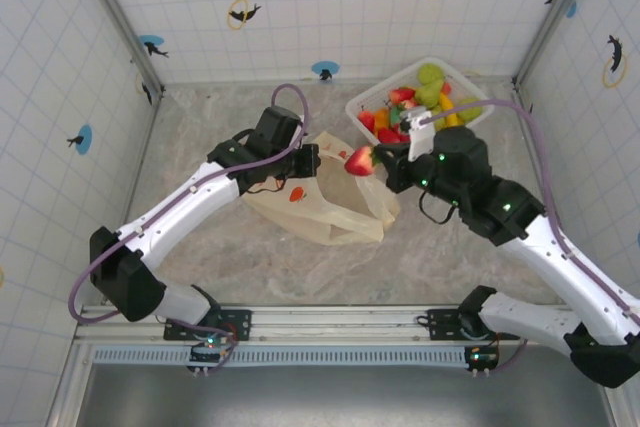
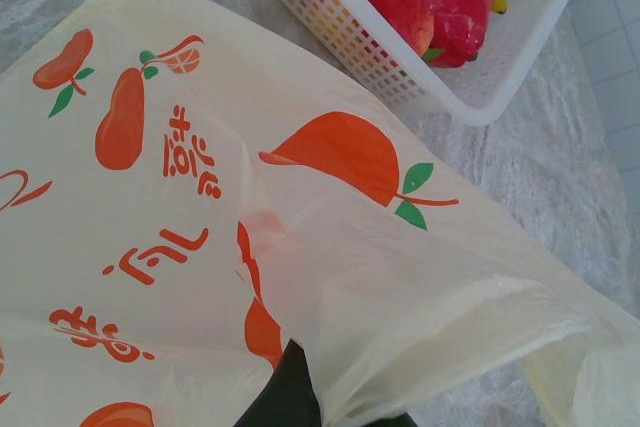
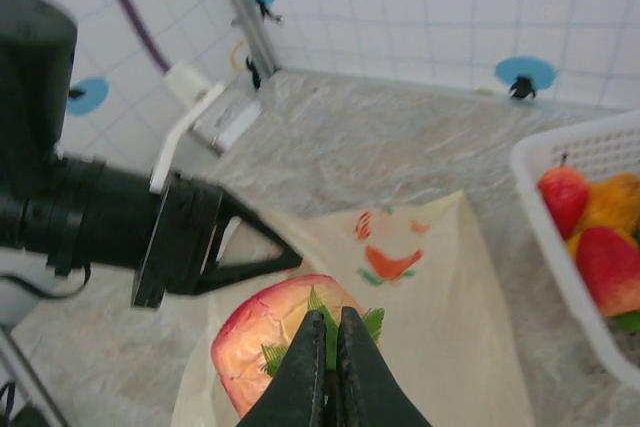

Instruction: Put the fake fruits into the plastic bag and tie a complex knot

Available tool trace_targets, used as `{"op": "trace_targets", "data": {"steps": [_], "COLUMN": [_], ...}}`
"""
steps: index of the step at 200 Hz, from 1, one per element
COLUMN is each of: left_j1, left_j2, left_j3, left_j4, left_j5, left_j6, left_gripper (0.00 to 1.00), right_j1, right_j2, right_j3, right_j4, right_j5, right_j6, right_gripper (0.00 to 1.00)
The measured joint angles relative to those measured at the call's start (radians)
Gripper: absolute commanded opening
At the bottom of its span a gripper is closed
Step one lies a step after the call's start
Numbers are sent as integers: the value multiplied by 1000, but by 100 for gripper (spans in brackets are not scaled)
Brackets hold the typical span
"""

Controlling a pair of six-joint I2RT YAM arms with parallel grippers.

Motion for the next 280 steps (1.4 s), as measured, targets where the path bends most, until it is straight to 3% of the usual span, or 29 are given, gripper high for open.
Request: {"op": "trace_targets", "data": {"steps": [30,85,161,222,280], "left_j1": [0,0,0,0,6], "left_j2": [0,0,0,0,0], "left_j3": [15,22,22,22,22], "left_j4": [0,-1,-5,-19,-20], "left_j5": [0,0,-13,-29,-38], "left_j6": [0,0,-1,-1,-1], "left_gripper": [0,0,0,0,0], "right_j1": [139,229,227,179,173], "right_j2": [51,255,428,450,405], "right_j3": [-82,-123,-185,-211,-211], "right_j4": [78,245,373,416,395], "right_j5": [135,301,340,284,257], "right_j6": [2,-38,-37,-1,11], "right_gripper": [0,0,1,28,29]}}
